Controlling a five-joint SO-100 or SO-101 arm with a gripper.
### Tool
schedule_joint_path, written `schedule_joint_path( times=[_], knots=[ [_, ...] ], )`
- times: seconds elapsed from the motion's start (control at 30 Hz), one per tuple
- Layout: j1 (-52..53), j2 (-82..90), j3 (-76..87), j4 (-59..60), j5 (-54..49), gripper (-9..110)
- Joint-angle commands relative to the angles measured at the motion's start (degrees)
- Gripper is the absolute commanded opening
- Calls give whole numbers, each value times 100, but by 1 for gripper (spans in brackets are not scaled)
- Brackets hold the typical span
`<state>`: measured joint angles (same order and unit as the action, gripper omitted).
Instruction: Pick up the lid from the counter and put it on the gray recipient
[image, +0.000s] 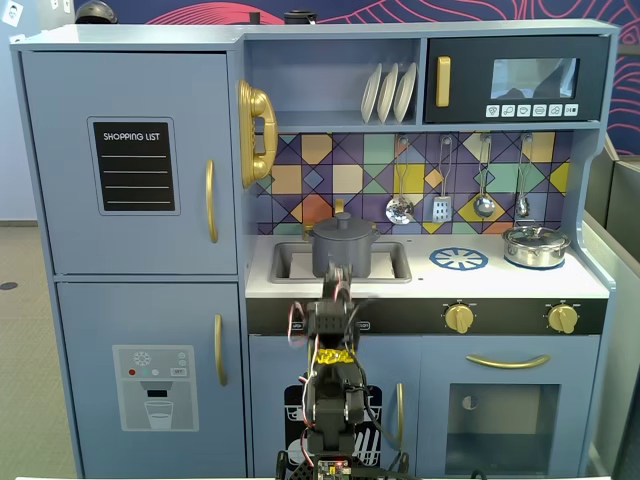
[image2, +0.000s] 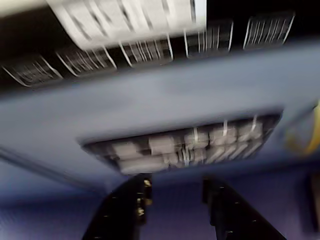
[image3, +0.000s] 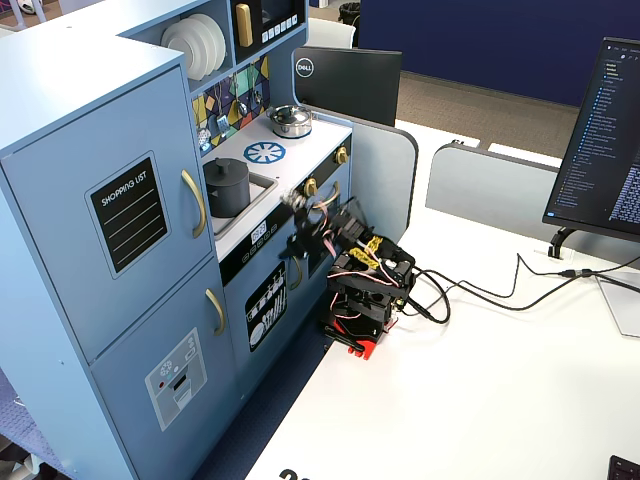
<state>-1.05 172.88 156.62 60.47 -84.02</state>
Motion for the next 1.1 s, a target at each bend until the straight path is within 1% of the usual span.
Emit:
schedule_joint_path(
  times=[0.0, 0.07, 0.1, 0.17, 0.2, 0.23, 0.27, 0.33, 0.47, 0.53, 0.6, 0.8, 1.07],
  knots=[
    [-255, 176, 782, -439, 246, 0],
    [-299, 114, 1099, -475, 712, 0],
    [-316, 114, 1230, -396, 712, 0],
    [-325, 334, 1521, -26, 492, 0],
    [-325, 510, 1529, 404, 536, 0],
    [-396, 519, 1529, 589, 817, 0],
    [-431, 527, 1529, 853, 861, 0],
    [-448, 580, 1529, 1450, 501, 0],
    [-378, 914, 1529, 2285, 562, 0],
    [-290, 914, 1529, 2637, 246, 1],
    [-114, 914, 1529, 2637, 281, 1],
    [-44, 923, 1529, 2716, -264, 1],
    [-44, 923, 1529, 2716, -255, 1]
  ],
)
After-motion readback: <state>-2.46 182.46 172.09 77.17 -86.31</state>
